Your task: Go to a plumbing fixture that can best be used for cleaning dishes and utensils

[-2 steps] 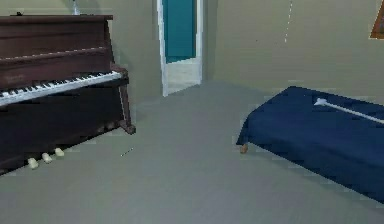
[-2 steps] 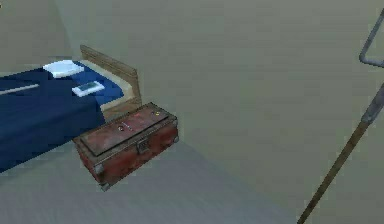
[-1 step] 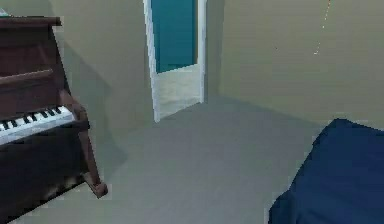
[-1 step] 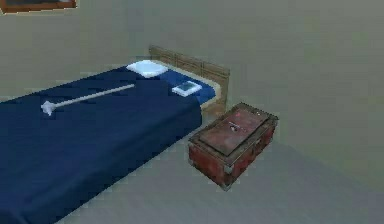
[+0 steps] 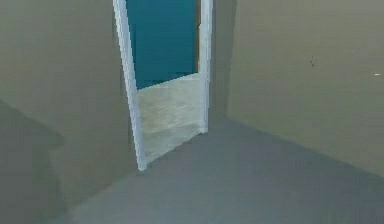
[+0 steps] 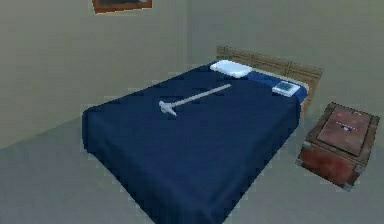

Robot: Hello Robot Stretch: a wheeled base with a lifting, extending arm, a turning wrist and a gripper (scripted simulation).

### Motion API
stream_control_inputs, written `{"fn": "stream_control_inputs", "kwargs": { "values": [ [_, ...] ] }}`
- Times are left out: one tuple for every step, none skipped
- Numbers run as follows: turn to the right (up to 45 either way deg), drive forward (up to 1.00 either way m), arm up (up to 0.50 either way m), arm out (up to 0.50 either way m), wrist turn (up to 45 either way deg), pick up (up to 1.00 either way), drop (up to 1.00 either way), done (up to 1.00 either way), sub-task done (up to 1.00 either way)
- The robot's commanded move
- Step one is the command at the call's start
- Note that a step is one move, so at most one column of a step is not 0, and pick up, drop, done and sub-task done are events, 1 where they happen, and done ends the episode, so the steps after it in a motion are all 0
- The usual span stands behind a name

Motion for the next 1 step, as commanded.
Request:
{"fn": "stream_control_inputs", "kwargs": {
  "values": [
    [-3.0, 0.0, 0.0, 0.0, 0.0, 0.0, 0.0, 0.0, 0.0]
  ]
}}
